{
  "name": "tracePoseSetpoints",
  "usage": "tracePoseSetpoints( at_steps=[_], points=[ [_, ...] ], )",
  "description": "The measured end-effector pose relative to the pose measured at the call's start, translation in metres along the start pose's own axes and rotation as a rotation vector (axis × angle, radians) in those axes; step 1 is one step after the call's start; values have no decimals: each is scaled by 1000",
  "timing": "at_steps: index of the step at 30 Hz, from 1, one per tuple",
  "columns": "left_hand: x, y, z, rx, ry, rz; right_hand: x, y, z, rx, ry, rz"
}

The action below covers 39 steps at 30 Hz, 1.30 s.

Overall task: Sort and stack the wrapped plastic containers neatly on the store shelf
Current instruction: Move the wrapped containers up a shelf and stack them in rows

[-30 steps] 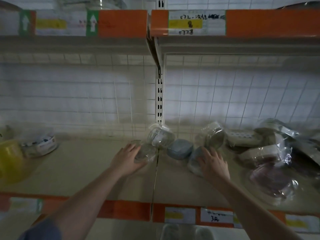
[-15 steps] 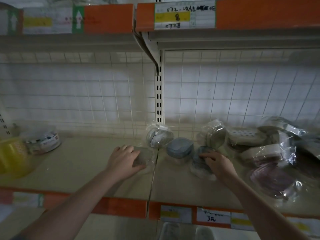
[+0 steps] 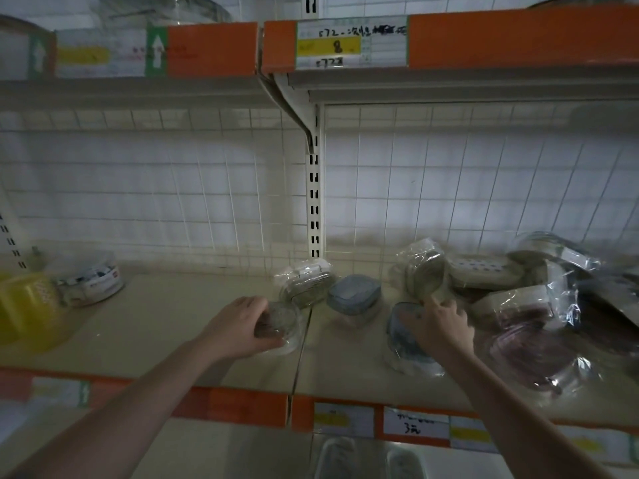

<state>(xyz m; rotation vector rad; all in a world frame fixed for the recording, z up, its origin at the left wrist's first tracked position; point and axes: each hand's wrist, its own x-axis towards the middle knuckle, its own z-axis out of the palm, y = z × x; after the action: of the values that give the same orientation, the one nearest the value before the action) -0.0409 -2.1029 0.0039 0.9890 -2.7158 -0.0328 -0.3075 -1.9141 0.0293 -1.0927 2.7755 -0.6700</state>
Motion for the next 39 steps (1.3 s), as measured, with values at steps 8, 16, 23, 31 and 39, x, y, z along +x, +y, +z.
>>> tracePoseSetpoints(
  at_steps=[8,16,23,31,39],
  points=[
    [4,0,-26,126,-158,50,-10,-17,3,-128,-201,12],
    [-6,20,-9,52,-70,-125,-22,-8,6,-164,-212,-4],
    [-8,28,-8,-44,-203,-186,-28,-11,7,-148,-133,-9],
    [-7,52,-18,-59,-99,-250,-38,-22,-17,-130,3,-62],
    [-41,107,-36,-67,34,-363,-81,16,-31,-96,3,-72]
  ],
)
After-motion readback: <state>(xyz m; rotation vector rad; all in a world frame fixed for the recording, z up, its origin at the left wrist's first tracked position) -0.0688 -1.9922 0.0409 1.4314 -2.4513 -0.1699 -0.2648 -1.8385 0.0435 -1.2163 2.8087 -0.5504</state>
